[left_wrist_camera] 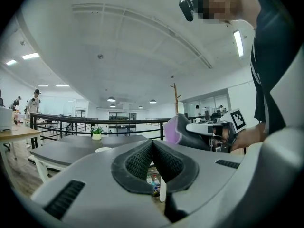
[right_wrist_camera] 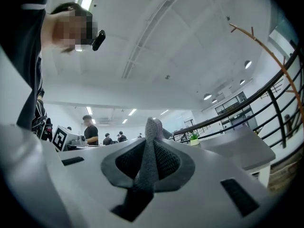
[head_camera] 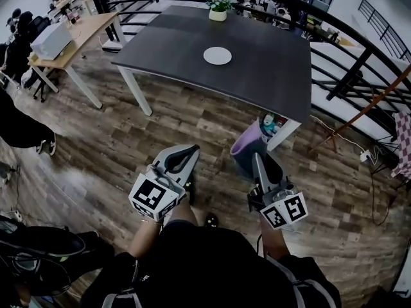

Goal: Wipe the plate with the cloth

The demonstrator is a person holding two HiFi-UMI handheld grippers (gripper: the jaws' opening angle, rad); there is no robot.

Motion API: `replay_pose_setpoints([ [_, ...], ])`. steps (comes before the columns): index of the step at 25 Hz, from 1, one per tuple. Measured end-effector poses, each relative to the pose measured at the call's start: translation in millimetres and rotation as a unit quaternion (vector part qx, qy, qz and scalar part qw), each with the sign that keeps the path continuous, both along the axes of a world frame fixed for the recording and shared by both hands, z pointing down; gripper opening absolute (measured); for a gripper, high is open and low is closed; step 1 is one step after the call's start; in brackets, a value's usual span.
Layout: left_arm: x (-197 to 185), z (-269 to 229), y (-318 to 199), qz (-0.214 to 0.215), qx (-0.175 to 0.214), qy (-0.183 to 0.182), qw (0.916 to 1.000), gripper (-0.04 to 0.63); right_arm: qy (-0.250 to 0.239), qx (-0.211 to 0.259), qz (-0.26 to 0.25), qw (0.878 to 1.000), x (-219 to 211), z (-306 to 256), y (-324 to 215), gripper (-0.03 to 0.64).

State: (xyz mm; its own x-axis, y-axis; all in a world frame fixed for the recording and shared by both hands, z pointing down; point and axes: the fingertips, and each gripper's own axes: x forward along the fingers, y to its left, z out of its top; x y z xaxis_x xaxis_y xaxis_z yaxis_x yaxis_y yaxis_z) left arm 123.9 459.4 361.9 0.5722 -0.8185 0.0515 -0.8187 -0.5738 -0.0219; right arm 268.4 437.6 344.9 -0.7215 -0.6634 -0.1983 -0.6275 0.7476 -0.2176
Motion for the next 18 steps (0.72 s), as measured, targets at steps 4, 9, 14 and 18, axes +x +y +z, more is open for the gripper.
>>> replay_pose_setpoints([
  [4, -6, 2, -20, 0.009, 0.008, 0.001, 0.9999, 0.002, 0.003, 0.004, 0.007, 1.0, -8, -2, -19, 0.041],
  [9, -13, -3, -57, 0.025, 0.013, 0.01, 0.9996, 0.002, 0.006, 0.01, 0.02, 1.0, -18, -7, -45, 0.041],
  [14, -25, -6, -89, 0.042, 0.024, 0.013, 0.9987, 0.002, 0.015, 0.013, 0.032, 0.999, -32, -6, -74, 0.041],
  [18, -45, -2, -113, 0.038, 0.028, 0.018, 0.9987, 0.002, 0.019, 0.015, 0.031, 0.999, -50, -5, -98, 0.041],
])
